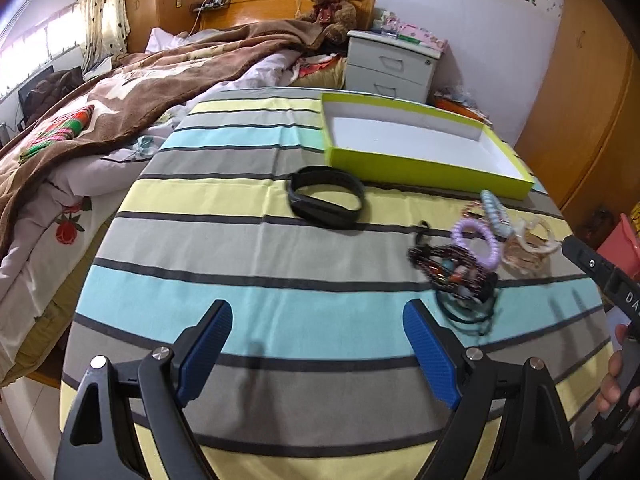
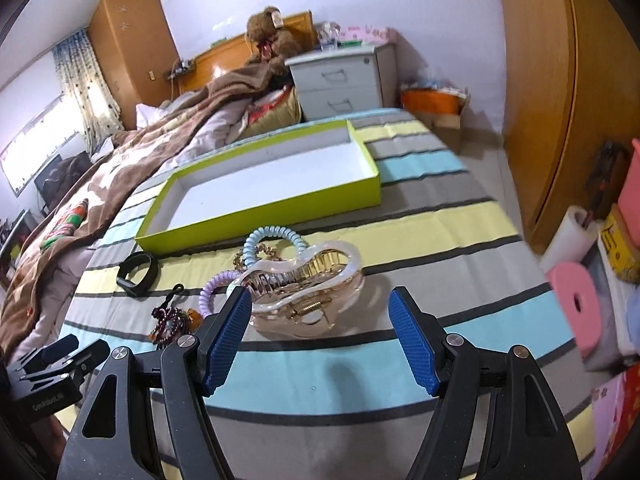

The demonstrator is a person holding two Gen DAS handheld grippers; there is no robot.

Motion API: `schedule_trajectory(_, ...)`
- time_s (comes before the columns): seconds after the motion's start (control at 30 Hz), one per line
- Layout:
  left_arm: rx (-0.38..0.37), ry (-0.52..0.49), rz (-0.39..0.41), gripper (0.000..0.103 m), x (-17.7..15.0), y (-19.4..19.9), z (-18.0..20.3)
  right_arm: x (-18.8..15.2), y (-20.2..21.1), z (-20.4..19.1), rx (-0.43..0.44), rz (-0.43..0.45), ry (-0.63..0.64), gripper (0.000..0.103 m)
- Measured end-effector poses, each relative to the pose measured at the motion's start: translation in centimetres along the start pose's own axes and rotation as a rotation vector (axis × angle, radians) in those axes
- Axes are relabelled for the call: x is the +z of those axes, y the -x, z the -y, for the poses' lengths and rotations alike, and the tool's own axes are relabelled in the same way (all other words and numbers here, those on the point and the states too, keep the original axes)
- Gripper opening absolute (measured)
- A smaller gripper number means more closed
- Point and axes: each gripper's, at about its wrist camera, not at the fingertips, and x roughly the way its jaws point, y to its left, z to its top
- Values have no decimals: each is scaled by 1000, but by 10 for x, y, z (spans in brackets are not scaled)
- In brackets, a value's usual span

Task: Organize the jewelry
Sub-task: 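Move the right gripper to the clear hair claw clip and grasp it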

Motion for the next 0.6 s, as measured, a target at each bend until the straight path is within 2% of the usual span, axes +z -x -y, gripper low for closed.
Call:
schedule_trajectory(0.27, 3, 47, -18, 89, 16, -10, -19, 3, -13, 2, -44, -63, -1, 71)
schedule_trajectory(0.47, -64, 45, -50, 89, 23, -19, -20, 11, -5, 20, -132, -74, 26, 71)
schedule_trajectory(0.6, -72, 44, -83, 89, 27, -26, -18, 12, -1, 20, -104, -73, 28, 71)
